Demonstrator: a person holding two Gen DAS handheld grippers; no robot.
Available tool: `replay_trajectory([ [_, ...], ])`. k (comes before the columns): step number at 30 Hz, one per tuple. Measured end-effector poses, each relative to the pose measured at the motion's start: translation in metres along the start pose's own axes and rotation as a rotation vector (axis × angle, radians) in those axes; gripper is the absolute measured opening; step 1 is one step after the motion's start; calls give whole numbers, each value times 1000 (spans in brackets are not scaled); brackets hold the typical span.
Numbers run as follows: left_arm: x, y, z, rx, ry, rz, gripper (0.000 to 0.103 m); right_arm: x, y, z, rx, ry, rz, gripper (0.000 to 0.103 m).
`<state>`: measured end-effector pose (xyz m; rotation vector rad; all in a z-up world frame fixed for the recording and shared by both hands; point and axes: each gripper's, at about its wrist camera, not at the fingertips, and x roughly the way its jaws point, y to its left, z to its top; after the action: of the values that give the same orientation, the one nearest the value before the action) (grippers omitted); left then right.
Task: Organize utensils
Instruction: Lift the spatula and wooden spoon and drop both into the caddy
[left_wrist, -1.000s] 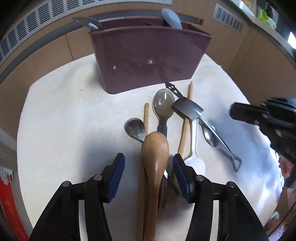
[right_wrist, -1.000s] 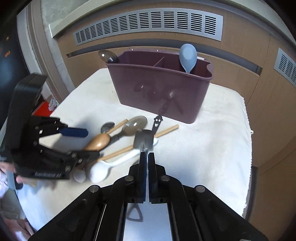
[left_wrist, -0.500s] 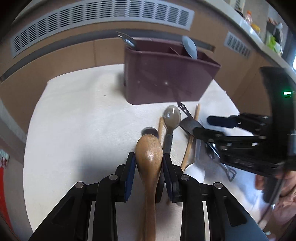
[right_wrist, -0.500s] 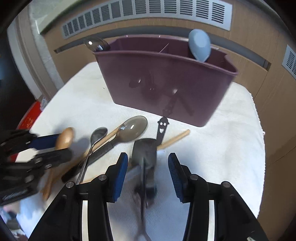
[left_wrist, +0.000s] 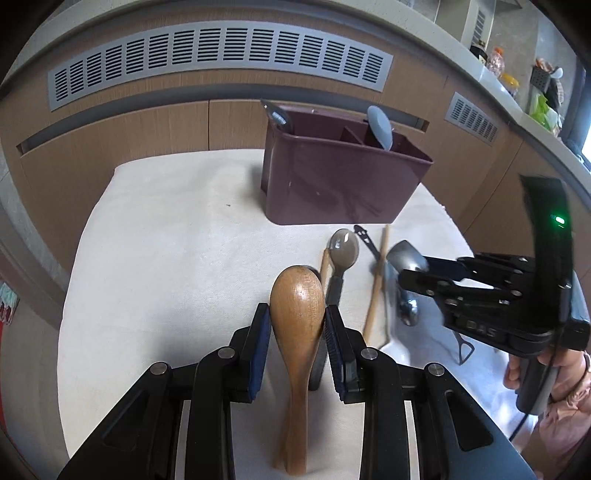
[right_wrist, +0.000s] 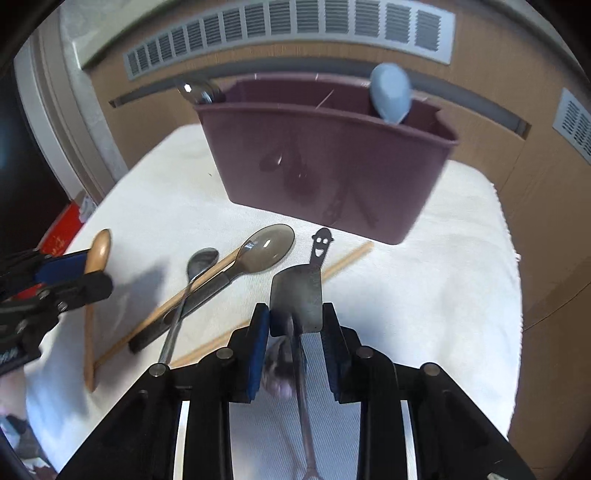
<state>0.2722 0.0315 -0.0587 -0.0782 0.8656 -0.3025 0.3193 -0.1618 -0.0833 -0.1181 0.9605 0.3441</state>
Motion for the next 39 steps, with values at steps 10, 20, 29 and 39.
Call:
replay_trajectory([
  [10,-26,-22,-3,12,-39,-30,30,-62,-8,-21,52,-126,64,25],
  [20,-79,-52,14,65,-160,-74,30,-116,-5,-28,24,-283,70,25],
  [29,-157,-84,127,177,-434,-120,30,-215,-12,61,-31,-630,45,25],
  [39,-132,-64,206,139,-546,-87,30,-210,-42,147,31,-804,61,26],
])
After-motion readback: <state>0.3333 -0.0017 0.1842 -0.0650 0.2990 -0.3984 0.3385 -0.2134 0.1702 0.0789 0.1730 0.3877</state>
